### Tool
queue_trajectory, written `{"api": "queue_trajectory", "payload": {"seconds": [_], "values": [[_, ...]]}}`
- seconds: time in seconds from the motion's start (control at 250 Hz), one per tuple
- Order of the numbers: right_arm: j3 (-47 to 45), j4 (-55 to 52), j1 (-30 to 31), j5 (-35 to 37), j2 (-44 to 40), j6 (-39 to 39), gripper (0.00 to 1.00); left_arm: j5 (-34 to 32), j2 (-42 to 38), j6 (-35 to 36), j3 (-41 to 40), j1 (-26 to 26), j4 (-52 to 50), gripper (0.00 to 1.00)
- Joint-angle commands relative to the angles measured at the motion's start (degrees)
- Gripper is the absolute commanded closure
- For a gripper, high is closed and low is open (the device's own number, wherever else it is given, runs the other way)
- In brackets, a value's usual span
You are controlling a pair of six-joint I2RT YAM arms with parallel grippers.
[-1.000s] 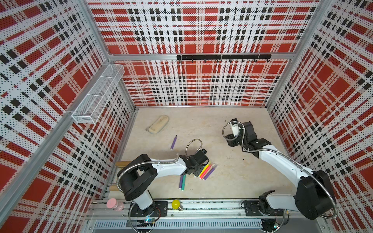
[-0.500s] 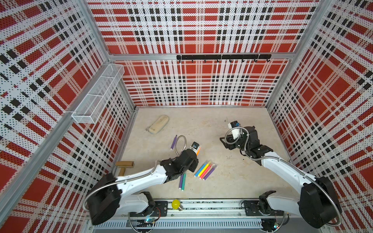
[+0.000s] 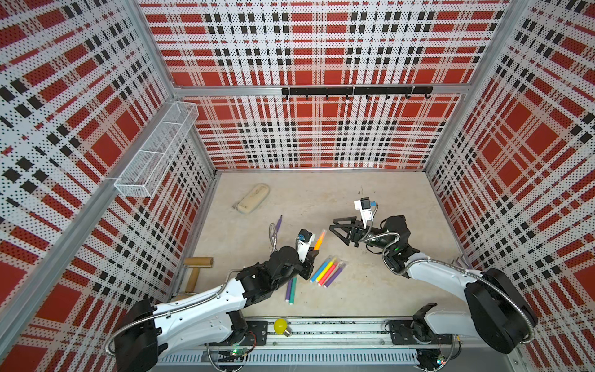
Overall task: Remove pen caps from pens
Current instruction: Open the pen cap on the pen.
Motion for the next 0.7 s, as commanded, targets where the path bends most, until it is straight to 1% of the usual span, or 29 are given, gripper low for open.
{"api": "queue_trajectory", "payload": {"seconds": [0.0,0.16,0.36,0.436,0.548,0.632,0.696], "values": [[0.2,4.3,1.4,1.8,0.8,0.5,0.3,0.6,-0.7,-0.3,1.9,-0.9,1.6,1.0],[0.5,3.5,2.5,2.4,1.7,-0.1,0.29,1.4,-0.8,0.1,2.5,-1.4,2.0,1.0],[1.4,0.9,3.6,4.2,2.4,-2.1,0.29,0.2,-1.2,0.8,3.2,-3.3,2.6,1.0],[1.5,1.6,3.6,3.9,2.9,-1.8,0.34,0.3,-0.9,0.7,3.2,-3.4,2.7,1.0],[1.2,3.2,3.6,3.5,3.7,-0.8,0.47,-0.1,-0.6,0.5,3.2,-3.5,3.3,1.0],[1.2,3.8,3.6,3.1,4.3,-0.3,0.52,-0.7,-0.6,0.4,3.2,-3.6,3.6,1.0],[1.2,4.1,3.6,3.1,4.6,-0.1,0.57,-0.8,-0.7,0.4,3.2,-3.6,3.9,1.0]]}}
